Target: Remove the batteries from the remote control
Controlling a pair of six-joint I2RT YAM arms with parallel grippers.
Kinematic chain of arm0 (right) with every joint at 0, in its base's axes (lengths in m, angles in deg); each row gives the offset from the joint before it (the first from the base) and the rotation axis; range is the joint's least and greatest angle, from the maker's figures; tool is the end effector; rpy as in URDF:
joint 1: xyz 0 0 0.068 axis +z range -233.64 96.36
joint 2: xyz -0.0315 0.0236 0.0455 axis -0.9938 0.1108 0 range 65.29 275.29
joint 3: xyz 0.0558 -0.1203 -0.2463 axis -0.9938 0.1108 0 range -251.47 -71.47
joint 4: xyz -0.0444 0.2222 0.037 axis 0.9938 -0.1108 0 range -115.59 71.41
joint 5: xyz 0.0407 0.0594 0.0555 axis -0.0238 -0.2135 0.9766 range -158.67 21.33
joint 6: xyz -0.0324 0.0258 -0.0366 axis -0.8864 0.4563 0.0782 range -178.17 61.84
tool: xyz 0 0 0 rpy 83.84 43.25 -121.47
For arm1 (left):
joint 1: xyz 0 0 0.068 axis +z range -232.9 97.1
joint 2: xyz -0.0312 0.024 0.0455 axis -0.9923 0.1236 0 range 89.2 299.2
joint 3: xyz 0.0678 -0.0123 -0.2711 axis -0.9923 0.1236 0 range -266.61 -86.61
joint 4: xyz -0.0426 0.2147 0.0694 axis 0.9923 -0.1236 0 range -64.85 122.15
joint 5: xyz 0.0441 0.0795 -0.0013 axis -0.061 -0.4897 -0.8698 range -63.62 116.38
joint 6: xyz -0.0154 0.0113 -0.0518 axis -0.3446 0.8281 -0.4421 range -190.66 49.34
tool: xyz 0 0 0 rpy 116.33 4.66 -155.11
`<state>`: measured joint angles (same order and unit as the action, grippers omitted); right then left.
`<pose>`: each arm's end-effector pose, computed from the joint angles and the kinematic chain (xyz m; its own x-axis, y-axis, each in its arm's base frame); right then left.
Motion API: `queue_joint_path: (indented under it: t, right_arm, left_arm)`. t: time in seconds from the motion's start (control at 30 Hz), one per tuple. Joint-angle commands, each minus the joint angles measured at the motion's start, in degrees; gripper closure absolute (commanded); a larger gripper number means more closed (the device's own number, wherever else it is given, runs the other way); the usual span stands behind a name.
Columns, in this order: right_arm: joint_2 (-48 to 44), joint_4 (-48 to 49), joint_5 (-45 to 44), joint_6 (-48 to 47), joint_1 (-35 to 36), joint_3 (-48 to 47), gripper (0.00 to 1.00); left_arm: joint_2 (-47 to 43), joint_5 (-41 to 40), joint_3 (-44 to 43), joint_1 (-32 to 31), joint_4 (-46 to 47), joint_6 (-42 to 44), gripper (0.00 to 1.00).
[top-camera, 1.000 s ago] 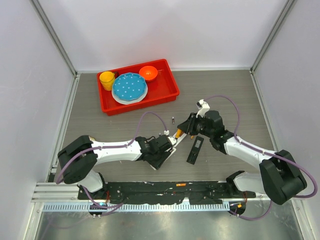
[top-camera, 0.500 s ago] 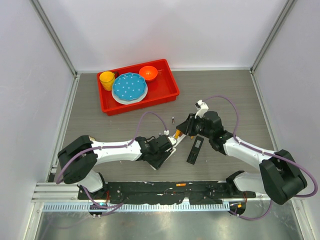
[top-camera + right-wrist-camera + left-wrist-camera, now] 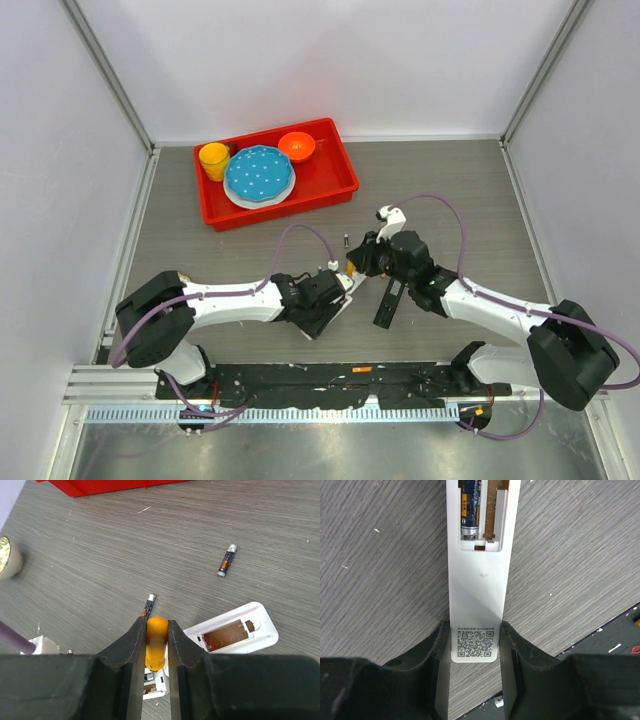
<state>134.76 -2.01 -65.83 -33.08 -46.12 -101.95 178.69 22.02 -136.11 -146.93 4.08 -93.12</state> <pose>0.1809 0.1413 0.2391 -0.5471 0.1137 -0.8293 -0.4555 0.7907 0.4090 0.1161 -0.2318 0.1917 -0.7131 0.5941 -0.3722 0.6617 0.7458 -0.0775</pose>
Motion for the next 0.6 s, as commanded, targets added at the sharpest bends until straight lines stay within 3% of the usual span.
queue_joint_path:
  t: [0.0,0.2,0.57]
  right_arm:
    - [0.84,-6.03,-12.48,-6.62,5.01,0.16,0.99]
    - [2.42,-2.52,-20.23,-7.51,11.7,2.88,0.99]
    - [-0.47,6.61,-15.76,1.28,11.18,7.18,0.99]
  left_arm:
    - [2.7,1.2,0.89,-0.83,4.08,-0.75,1.0]
    - [2.7,1.2,1.16,-0.83,4.34,-1.01,1.0]
    - [2.44,1.11,1.15,-0.83,4.08,-1.01,1.0]
